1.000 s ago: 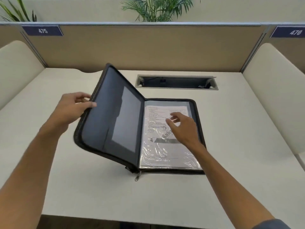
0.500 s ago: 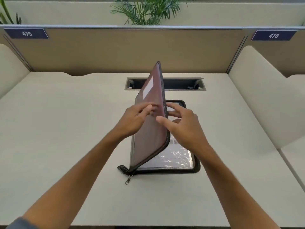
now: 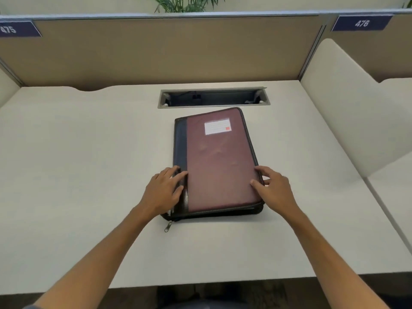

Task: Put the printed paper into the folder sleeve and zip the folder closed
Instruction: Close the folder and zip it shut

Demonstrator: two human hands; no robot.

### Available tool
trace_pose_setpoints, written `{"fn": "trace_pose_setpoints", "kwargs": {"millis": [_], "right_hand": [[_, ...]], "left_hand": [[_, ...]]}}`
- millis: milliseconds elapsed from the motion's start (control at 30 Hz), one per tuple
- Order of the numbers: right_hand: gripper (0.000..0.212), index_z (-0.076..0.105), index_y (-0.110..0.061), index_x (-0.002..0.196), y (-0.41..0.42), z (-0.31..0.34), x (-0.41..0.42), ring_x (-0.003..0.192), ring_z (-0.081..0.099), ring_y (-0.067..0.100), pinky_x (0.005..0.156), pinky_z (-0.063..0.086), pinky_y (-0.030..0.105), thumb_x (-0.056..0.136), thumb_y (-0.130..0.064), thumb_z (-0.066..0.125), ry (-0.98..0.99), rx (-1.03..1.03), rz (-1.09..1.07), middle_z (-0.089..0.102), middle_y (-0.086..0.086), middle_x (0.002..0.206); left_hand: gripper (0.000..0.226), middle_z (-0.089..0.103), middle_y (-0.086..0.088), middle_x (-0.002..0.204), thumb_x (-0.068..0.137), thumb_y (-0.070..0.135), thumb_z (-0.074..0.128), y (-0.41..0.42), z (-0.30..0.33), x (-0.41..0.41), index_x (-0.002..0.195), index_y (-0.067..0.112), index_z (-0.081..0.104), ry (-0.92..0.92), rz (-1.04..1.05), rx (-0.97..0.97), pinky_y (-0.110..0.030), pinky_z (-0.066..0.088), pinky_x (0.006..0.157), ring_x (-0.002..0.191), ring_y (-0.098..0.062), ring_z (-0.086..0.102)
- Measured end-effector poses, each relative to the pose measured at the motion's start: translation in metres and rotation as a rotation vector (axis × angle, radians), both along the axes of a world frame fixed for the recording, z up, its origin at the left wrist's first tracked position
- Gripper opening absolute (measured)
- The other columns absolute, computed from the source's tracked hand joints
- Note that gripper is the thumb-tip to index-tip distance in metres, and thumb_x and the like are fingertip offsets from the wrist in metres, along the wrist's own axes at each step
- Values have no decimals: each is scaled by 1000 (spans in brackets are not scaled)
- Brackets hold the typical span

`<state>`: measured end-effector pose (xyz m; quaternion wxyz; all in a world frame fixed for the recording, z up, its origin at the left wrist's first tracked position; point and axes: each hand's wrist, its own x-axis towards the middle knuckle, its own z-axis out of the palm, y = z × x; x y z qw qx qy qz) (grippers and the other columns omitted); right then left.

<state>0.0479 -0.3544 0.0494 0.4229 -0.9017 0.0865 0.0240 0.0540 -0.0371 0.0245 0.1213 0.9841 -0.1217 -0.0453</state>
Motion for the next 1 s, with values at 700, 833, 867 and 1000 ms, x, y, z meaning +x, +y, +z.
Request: {"fn": "trace_pose_setpoints", "kwargs": {"millis": [700,833,867,1000], "right_hand": [[35,63,-15,118,61,-44,-40,119,52,29,91,43,42,84,-22,64,-365,-602,43,54,11,135],[23,64,-15,105,107,-51,-70,100,57,22,80,48,33,85,-25,63,-467,-451,265,62,4,110],[20,64,-15,102,118,-53,-77,90,57,19,74,49,32,85,-26,63,-454,-407,301,62,2,102],[20,67,-20,84,156,-58,-98,69,58,11,57,48,27,86,-40,62,-353,-287,347,62,-8,77]], "left_hand": [[20,71,14,92,81,20,58,51,-10,-63,91,29,72,226,106,-524,-30,50,84,92,-4,63],[21,69,15,89,80,14,63,57,-13,-69,86,33,71,216,87,-505,-30,48,82,89,-6,62],[20,69,16,90,79,18,63,58,-14,-70,86,35,70,212,74,-497,-27,46,81,90,-6,61],[7,66,20,91,83,28,70,61,-19,-74,90,31,72,166,18,-440,-30,47,81,92,-5,58]]}}
